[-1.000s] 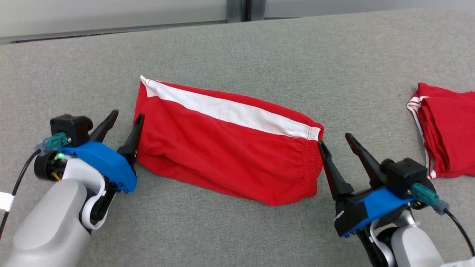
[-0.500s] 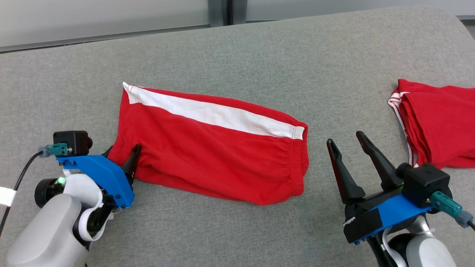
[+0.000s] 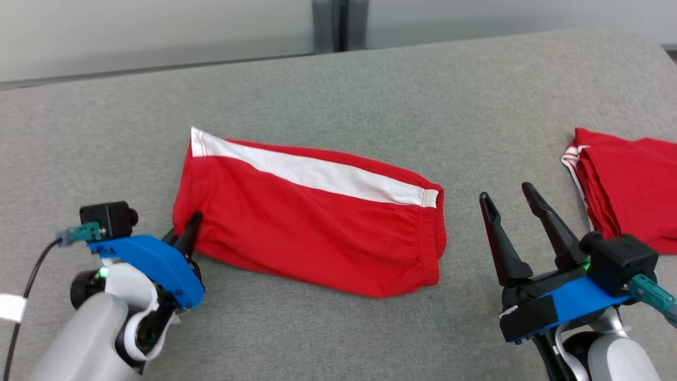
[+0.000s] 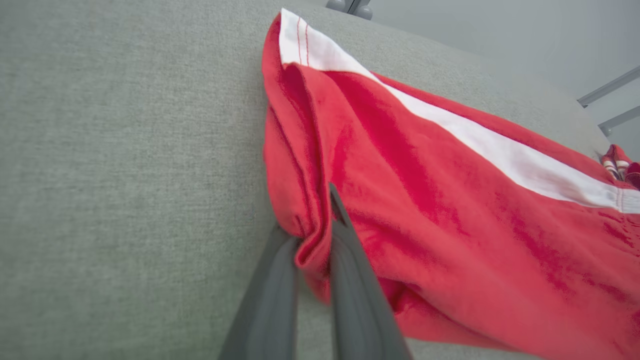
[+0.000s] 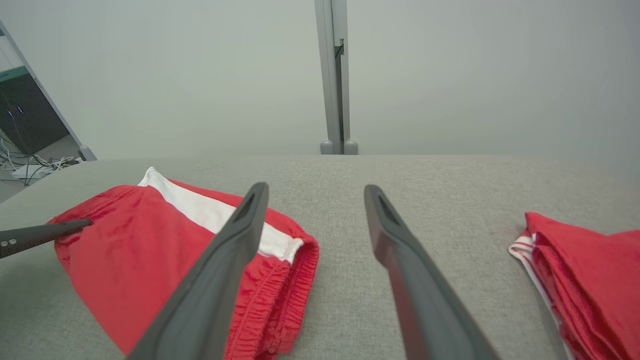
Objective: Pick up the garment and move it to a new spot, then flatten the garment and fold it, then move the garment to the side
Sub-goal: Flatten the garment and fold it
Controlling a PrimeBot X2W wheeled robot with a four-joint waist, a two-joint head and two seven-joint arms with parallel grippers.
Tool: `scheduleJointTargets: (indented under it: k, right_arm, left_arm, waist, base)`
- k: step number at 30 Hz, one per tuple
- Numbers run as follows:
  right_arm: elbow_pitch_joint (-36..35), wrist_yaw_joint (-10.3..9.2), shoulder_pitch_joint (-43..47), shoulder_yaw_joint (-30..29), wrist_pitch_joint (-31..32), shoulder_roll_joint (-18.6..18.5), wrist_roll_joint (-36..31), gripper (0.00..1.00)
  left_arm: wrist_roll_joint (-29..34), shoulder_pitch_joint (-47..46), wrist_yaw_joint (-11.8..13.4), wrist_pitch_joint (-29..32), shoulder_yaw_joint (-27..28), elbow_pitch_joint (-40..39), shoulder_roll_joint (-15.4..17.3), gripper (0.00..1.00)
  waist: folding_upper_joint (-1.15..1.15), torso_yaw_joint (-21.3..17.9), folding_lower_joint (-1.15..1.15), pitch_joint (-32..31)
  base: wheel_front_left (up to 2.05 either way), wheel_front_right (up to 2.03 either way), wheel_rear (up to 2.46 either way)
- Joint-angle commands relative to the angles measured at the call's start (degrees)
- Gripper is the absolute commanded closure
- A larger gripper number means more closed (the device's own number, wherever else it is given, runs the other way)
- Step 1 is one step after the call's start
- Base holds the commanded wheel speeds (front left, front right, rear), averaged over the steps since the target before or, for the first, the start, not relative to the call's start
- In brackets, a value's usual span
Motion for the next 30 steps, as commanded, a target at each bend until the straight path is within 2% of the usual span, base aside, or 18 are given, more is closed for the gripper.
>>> scheduleJointTargets:
  k: [1,4,11,16,17,18,25,30]
  right_arm:
    - [0.21,0.01,0.5,-0.46,-0.21,-0.03,0.3,0.0]
    - [0.57,0.01,1.29,-1.69,0.08,-0.01,0.42,0.0]
    - [0.75,0.01,2.26,-3.72,1.18,-0.03,-0.22,0.0]
    - [1.81,0.01,2.42,-4.7,1.64,-0.03,-0.21,0.0]
    - [2.53,0.01,2.39,-4.75,1.64,-0.03,0.0,0.0]
    - [2.89,0.01,2.37,-4.74,1.63,-0.03,-0.02,0.0]
    - [5.99,0.01,2.28,-5.22,2.23,-0.02,-0.3,0.0]
    - [9.36,0.01,1.95,-4.18,4.19,-0.01,0.13,0.0]
  left_arm:
    - [-0.64,1.55,-0.31,-0.88,0.49,-0.37,-0.43,1.0]
    - [-2.05,4.62,-0.28,-3.26,1.25,-2.09,-1.42,1.0]
    - [-4.5,13.78,1.77,-7.8,2.77,-7.54,-2.93,1.0]
    - [-4.95,16.64,2.78,-10.4,3.15,-9.31,-4.37,1.0]
    - [-4.26,16.61,2.99,-11.31,2.94,-9.06,-4.75,0.18]
    - [-3.66,16.25,3.12,-12.02,2.87,-8.79,-4.86,0.0]
    - [2.57,13.55,4.38,-19.42,2.96,-9.68,-4.32,0.0]
    - [6.79,13.43,6.28,-23.05,4.63,-12.49,-4.58,0.0]
  waist:
    - [0.0,0.37,0.0,-0.6]
    - [0.0,1.87,0.0,-2.15]
    - [0.0,4.94,0.0,-3.79]
    - [0.0,6.14,0.0,-3.95]
    - [0.0,6.34,0.0,-4.0]
    - [0.0,6.4,0.0,-4.05]
    - [0.0,6.36,0.0,-5.2]
    - [0.0,6.39,0.0,-6.4]
  base:
    - [0.0,0.0,0.0]
    - [0.0,0.0,0.0]
    - [0.0,0.0,0.0]
    - [0.0,0.0,0.0]
    - [0.0,0.0,0.0]
    - [0.0,0.0,0.0]
    - [0.0,0.0,0.0]
    - [0.0,0.0,0.0]
